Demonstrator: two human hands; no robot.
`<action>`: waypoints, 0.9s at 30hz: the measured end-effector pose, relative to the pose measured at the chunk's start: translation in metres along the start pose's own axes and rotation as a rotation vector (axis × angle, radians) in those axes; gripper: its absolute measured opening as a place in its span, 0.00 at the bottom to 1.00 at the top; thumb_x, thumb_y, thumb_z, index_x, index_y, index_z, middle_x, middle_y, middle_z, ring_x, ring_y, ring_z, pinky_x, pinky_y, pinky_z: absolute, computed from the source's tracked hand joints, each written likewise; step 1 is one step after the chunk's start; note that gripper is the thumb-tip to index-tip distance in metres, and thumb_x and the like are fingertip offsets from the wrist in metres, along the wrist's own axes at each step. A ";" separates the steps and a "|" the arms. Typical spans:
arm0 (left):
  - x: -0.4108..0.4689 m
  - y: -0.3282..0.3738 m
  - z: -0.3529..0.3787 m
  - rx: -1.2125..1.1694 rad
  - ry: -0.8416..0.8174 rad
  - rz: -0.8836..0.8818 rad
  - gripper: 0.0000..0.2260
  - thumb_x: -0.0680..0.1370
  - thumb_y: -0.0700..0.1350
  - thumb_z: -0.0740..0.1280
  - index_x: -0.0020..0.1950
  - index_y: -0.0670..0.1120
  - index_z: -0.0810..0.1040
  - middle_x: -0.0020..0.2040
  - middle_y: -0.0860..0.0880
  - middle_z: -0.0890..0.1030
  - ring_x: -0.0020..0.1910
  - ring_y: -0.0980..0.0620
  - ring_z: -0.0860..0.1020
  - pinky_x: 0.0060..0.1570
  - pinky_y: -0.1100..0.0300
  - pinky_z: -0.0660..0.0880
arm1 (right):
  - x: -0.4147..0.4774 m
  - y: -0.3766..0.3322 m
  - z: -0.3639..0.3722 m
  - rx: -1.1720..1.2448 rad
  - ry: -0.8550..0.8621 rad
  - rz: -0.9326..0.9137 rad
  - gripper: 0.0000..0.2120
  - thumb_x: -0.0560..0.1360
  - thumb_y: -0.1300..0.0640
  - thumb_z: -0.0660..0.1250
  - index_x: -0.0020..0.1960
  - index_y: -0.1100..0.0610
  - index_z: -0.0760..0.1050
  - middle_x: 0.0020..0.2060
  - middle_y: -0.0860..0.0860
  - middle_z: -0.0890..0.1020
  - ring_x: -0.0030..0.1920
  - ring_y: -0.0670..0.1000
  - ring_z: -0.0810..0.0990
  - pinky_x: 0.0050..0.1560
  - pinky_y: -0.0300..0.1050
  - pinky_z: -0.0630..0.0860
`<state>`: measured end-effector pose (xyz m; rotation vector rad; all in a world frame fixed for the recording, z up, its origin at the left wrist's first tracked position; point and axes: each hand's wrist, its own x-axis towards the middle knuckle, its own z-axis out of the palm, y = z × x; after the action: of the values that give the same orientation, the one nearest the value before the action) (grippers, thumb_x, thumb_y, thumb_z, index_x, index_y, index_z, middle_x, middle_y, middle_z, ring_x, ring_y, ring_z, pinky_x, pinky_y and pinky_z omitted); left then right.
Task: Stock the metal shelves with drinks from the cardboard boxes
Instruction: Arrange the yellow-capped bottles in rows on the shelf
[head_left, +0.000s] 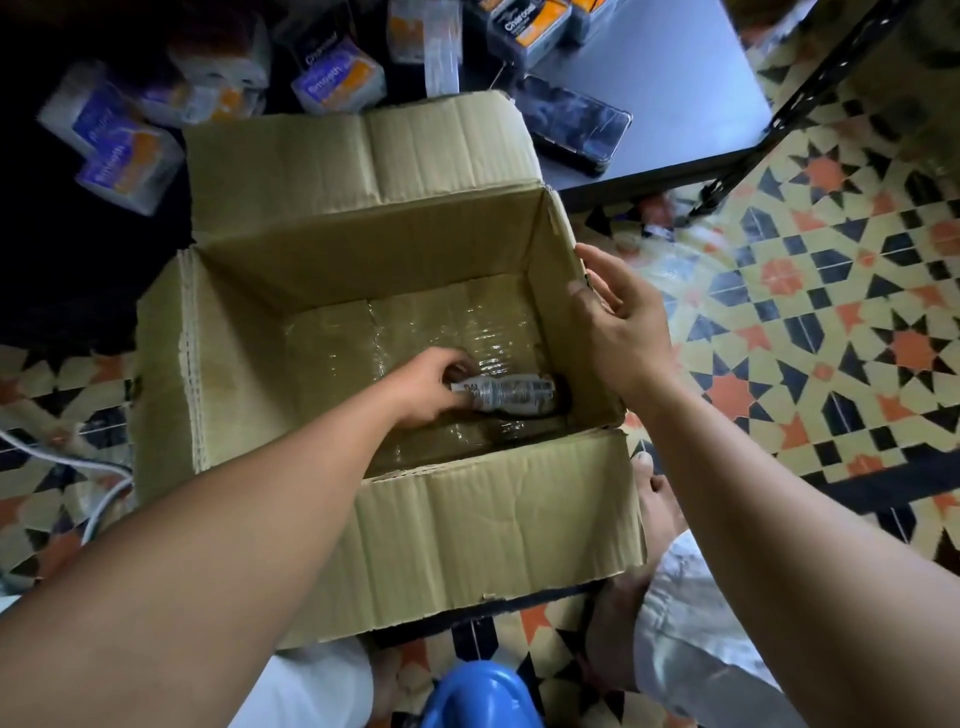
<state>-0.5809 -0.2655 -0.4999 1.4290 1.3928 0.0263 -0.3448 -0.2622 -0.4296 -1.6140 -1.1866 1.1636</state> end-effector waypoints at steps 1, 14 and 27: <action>-0.001 0.002 -0.003 -0.027 0.043 0.011 0.17 0.72 0.43 0.79 0.58 0.50 0.79 0.53 0.51 0.83 0.55 0.49 0.82 0.61 0.52 0.77 | 0.000 0.000 0.000 -0.006 0.002 -0.002 0.17 0.82 0.55 0.66 0.71 0.47 0.77 0.65 0.44 0.82 0.68 0.41 0.76 0.70 0.50 0.75; -0.015 0.057 -0.029 -0.160 0.458 0.222 0.14 0.66 0.44 0.83 0.48 0.54 0.84 0.41 0.58 0.85 0.39 0.63 0.80 0.47 0.65 0.77 | -0.001 0.000 0.001 -0.078 0.036 -0.001 0.15 0.83 0.52 0.66 0.68 0.40 0.77 0.61 0.38 0.82 0.65 0.40 0.78 0.66 0.43 0.76; -0.080 0.127 -0.089 -0.136 0.499 0.400 0.18 0.70 0.40 0.80 0.57 0.50 0.82 0.49 0.54 0.85 0.48 0.57 0.83 0.53 0.66 0.77 | -0.021 -0.023 -0.018 -0.326 -0.045 0.081 0.21 0.83 0.51 0.66 0.74 0.40 0.71 0.70 0.47 0.77 0.68 0.51 0.76 0.66 0.56 0.77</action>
<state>-0.5754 -0.2310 -0.3293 1.6291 1.4346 0.7650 -0.3353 -0.2788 -0.3990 -1.9013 -1.4077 1.1032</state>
